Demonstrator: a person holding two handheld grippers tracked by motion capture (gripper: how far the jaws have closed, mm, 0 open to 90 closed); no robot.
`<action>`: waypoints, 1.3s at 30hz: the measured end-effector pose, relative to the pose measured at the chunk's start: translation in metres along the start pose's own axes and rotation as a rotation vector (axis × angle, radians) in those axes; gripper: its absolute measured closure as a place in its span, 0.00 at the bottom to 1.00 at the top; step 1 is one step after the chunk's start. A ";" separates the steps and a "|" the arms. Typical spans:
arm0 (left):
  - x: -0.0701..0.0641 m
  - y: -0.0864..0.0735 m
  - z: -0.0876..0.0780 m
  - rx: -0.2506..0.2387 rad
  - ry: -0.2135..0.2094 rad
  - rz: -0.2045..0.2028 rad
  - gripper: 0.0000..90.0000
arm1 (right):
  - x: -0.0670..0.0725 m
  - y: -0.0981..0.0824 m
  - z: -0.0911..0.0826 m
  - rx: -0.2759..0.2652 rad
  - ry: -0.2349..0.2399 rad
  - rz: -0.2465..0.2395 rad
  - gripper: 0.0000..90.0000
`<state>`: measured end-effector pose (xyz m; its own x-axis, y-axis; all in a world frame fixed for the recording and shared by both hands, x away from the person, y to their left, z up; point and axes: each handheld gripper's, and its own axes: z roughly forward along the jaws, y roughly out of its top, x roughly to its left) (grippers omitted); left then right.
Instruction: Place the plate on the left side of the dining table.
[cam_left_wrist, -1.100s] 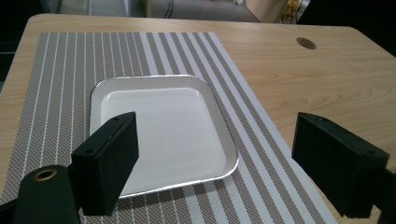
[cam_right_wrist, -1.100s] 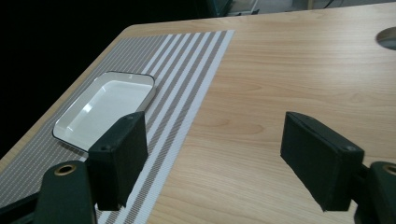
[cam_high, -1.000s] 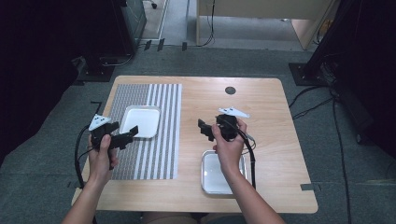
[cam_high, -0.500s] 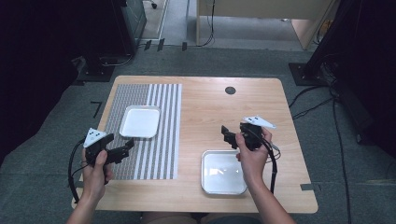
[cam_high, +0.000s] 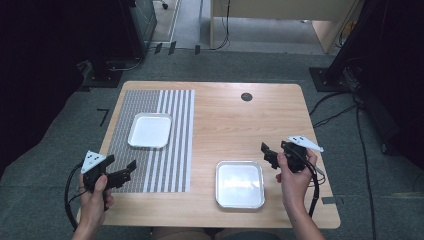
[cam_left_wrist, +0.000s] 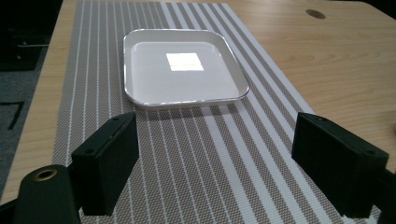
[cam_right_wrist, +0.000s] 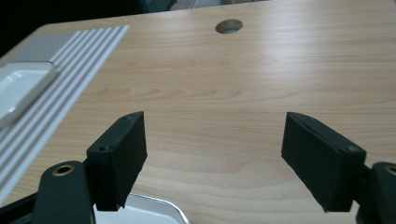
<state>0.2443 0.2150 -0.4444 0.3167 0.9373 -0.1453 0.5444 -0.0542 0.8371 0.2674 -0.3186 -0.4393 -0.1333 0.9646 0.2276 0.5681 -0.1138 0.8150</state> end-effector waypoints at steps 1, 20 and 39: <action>0.002 -0.002 -0.002 -0.003 0.003 -0.004 0.17 | -0.002 -0.002 -0.001 0.000 -0.005 -0.006 0.25; 0.030 -0.050 -0.007 0.050 0.085 0.016 0.16 | -0.054 -0.047 -0.029 0.038 -0.117 0.008 0.25; 0.043 -0.070 0.004 0.136 0.143 0.047 0.17 | -0.102 -0.088 -0.041 0.117 -0.206 0.009 0.25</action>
<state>0.2228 0.2575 -0.5117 0.2363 0.9714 -0.0235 0.6349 -0.1361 0.7605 0.1977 -0.4164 -0.5122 0.0335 0.9932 0.1112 0.6604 -0.1055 0.7435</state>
